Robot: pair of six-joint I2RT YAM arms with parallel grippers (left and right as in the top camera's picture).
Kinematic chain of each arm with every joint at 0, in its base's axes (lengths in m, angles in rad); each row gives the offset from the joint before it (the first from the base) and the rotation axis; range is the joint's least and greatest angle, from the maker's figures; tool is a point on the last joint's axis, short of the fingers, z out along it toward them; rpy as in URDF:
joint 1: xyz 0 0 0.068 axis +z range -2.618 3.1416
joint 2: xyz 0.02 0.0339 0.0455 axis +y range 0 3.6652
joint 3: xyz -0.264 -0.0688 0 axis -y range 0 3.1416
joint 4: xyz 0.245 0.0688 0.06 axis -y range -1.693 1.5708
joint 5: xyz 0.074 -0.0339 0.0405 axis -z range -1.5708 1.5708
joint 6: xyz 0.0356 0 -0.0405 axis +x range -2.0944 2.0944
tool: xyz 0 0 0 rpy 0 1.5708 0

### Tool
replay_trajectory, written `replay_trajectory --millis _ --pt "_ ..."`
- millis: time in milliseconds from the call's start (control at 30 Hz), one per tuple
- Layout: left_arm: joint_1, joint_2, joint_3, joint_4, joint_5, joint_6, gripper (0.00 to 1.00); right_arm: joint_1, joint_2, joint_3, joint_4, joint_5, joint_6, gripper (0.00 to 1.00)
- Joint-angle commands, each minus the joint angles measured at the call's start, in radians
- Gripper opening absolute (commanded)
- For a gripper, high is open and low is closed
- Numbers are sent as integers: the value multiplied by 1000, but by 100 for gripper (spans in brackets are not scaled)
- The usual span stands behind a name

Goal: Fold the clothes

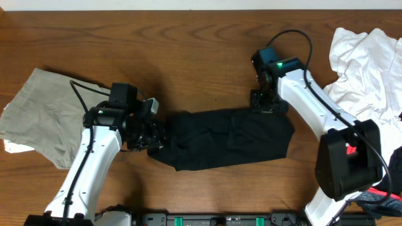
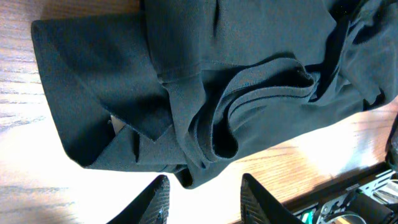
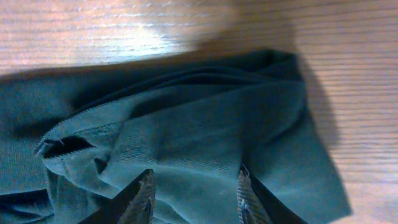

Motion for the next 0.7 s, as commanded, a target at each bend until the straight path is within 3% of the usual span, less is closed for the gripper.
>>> replay_trajectory --millis 0,367,667 --pt "4 -3 0 -3 -12 21 38 22 34 -6 8 -10 13 41" --pt "4 -3 0 -4 -12 21 38 27 64 -6 42 -10 61 42" --pt "4 -3 0 -4 -12 21 38 27 64 -6 39 -10 186 46"
